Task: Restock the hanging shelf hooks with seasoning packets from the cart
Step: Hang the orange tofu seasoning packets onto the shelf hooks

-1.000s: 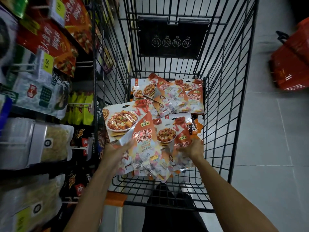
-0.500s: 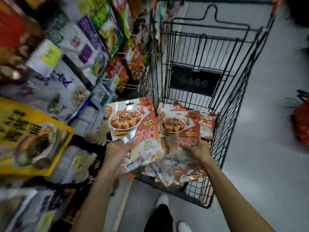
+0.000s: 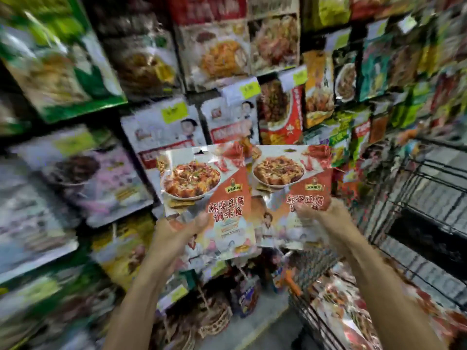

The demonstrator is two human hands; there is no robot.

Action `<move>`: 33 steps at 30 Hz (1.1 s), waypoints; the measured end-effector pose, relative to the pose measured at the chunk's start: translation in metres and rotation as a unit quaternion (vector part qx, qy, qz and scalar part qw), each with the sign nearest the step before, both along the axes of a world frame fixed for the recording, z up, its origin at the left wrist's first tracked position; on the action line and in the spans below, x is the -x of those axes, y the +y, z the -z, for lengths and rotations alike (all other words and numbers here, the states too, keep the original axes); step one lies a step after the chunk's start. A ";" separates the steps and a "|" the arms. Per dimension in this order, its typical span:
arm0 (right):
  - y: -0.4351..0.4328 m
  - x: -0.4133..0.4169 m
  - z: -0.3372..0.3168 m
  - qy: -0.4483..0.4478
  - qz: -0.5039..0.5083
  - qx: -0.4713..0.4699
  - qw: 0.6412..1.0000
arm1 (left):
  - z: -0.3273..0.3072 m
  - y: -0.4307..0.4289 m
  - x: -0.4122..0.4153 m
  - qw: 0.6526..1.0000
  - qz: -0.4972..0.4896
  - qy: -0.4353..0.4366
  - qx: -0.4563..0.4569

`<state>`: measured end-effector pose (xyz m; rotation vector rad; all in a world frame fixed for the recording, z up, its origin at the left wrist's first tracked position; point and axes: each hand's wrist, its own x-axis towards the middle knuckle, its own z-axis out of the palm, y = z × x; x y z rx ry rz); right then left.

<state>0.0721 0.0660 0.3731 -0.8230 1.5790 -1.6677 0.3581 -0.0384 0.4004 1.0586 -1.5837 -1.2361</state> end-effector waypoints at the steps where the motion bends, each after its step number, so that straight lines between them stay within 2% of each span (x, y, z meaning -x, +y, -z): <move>1: -0.009 -0.017 -0.013 0.012 -0.025 0.010 1.000 | -0.010 0.002 -0.024 1.000 -0.012 0.003 0.016; 6: -0.053 -0.126 -0.065 0.060 -0.123 0.070 0.988 | -0.050 0.019 -0.159 0.991 -0.128 -0.011 0.023; 11: -0.077 -0.258 -0.087 0.062 -0.206 0.102 0.971 | -0.071 0.049 -0.284 0.984 -0.172 0.030 0.044; 17: -0.093 -0.415 -0.080 0.035 -0.303 0.113 0.946 | -0.064 0.056 -0.445 0.968 -0.246 0.007 0.049; 20: -0.103 -0.477 -0.071 0.024 -0.317 0.106 0.942 | -0.059 0.051 -0.509 0.962 -0.268 0.023 0.058; 26: -0.125 -0.558 -0.071 -0.001 -0.361 0.088 0.928 | -0.056 0.040 -0.573 0.951 -0.301 0.019 0.068; 33: -0.154 -0.594 -0.080 0.022 -0.351 0.072 0.933 | -0.050 0.031 -0.587 0.958 -0.278 0.046 0.053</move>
